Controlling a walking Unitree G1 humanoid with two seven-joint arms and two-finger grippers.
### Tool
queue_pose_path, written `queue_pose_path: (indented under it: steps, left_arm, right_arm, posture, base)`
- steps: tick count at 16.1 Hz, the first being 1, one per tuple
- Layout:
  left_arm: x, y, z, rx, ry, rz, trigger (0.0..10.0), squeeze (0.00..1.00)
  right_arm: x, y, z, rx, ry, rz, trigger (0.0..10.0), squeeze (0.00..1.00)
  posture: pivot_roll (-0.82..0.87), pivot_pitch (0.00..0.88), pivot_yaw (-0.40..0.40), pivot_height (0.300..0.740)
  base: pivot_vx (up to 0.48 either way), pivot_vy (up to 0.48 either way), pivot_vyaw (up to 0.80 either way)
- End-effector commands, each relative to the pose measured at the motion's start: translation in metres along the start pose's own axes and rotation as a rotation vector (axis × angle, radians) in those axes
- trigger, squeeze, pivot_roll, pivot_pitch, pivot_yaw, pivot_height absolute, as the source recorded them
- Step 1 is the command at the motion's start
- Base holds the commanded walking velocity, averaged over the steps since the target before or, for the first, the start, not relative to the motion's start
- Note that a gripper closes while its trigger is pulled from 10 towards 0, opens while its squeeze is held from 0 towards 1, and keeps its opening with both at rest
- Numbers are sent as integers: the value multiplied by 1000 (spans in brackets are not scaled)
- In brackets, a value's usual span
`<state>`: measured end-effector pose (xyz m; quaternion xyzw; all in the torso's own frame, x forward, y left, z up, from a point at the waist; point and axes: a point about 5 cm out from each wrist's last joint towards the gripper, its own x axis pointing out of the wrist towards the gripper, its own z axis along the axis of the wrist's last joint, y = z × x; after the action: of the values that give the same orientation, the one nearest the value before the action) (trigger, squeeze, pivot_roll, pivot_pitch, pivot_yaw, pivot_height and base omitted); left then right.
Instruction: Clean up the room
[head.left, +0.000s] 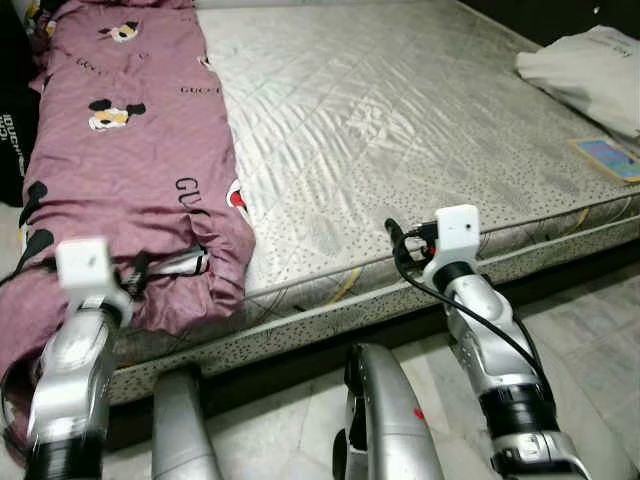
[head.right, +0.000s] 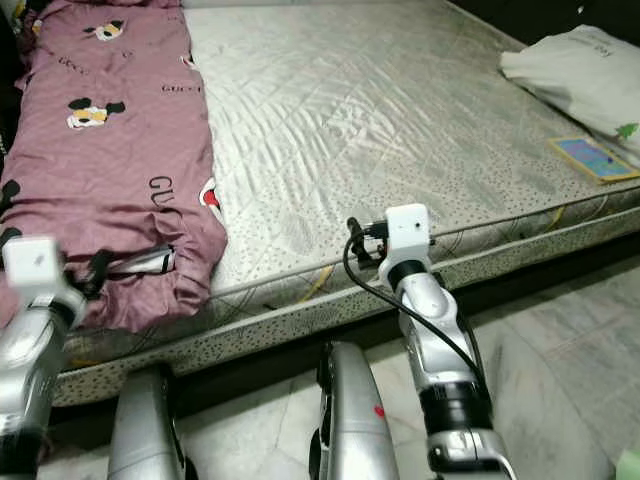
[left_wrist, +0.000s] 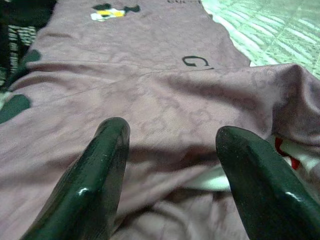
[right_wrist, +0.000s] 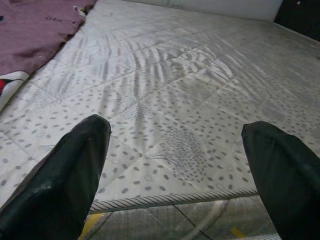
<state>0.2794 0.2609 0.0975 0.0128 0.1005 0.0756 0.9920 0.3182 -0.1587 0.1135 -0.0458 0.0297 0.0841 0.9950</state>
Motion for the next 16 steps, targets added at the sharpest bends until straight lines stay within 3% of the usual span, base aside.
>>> queue_pose_path:
  steps: [1, 4, 9, 10, 13, 15, 16]
  left_arm:
    - [9, -4, -5, 28, 49, -24, 10000, 1000]
    - [34, -20, -3, 35, 114, -71, 10000, 1000]
    - [54, -43, -5, 65, 194, -155, 10000, 1000]
    - [58, -56, -5, 93, 205, -208, 10000, 1000]
    - [54, -70, -9, 119, 196, -257, 10000, 1000]
    - [46, -71, -14, 111, 191, -252, 10000, 1000]
    - [38, -70, -16, 89, 188, -234, 10000, 714]
  right_arm:
    - [-5, -8, 3, -9, -2, -24, 10000, 0]
    - [-11, -11, 1, -15, 7, -35, 10000, 0]
    - [-11, -12, 4, -22, 6, -39, 10000, 0]
    - [-11, -12, 5, -22, 7, -37, 10000, 0]
    - [-9, -11, 6, -21, 4, -35, 10000, 0]
    - [-8, -12, 7, -21, 1, -38, 10000, 0]
    - [-8, -12, 7, -21, 0, -40, 10000, 0]
  posture:
    - [-163, 15, -70, 504]
    - [-185, 25, -64, 504]
    - [-196, 23, -64, 504]
    - [-196, 17, -63, 504]
    - [-191, 9, -59, 504]
    - [-188, 6, -57, 504]
    - [-186, 7, -57, 504]
  base:
    - [0, 0, 0]
    - [0, 0, 0]
    - [0, 0, 0]
    - [0, 0, 0]
    - [0, 0, 0]
    - [0, 0, 0]
    - [0, 0, 0]
